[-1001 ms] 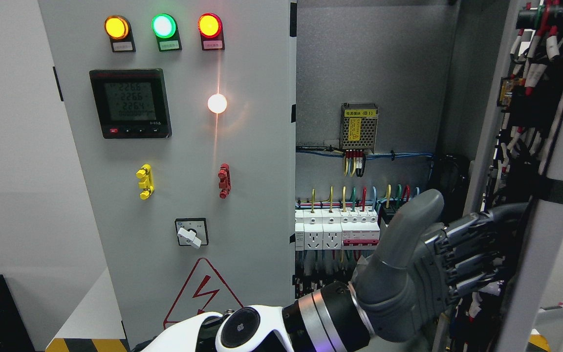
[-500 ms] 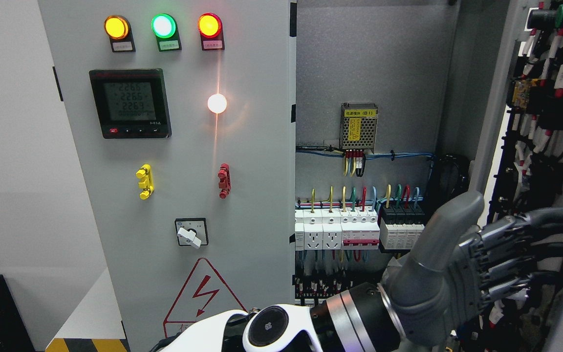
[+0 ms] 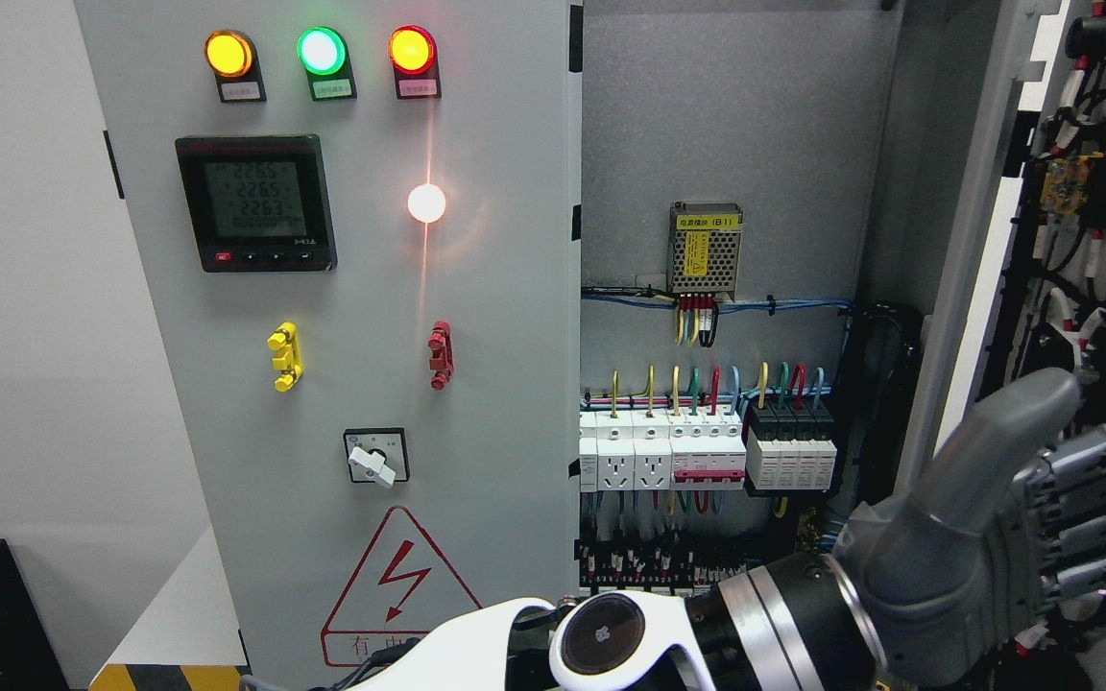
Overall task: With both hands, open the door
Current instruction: 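Keep pushing the button-panel door wide open with the left hand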
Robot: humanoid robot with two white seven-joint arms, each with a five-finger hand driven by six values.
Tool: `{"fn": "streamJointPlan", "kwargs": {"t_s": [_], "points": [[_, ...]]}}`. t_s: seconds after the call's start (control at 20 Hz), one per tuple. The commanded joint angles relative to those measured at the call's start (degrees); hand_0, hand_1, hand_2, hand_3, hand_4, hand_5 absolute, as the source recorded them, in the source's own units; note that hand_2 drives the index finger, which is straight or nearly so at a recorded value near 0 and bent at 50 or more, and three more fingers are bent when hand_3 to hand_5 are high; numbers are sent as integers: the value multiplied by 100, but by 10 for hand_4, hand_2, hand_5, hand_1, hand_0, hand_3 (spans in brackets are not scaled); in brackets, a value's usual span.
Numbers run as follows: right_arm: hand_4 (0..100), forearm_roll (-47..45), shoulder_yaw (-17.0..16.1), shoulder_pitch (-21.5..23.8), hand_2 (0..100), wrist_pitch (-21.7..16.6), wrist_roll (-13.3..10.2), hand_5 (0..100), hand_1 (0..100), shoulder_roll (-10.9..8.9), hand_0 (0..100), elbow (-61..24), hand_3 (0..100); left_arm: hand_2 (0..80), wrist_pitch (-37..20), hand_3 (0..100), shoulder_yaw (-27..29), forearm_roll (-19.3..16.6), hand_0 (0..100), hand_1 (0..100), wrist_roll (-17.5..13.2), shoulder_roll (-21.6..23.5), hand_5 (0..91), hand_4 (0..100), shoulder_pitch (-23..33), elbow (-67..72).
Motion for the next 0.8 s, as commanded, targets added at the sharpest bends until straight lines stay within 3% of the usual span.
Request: {"fn": "streamJointPlan", "kwargs": {"t_s": [0.0,0.6,0.75], "points": [[0,-141,0,0,0,-1,-1,0,0,0,191,0,0,0,-15,0,-205,-4,0,0,-2,-590,0,0,-137,465],[0,-141,0,0,0,-1,-1,0,0,0,191,0,0,0,-24,0,-311,-4,0,0,-2,-1355,0,0,-356,1335],[0,-141,0,0,0,-1,-1,0,0,0,191,0,0,0,-24,0,-363,5,0,0,-2,-1364,0,0,-418,1415]]}}
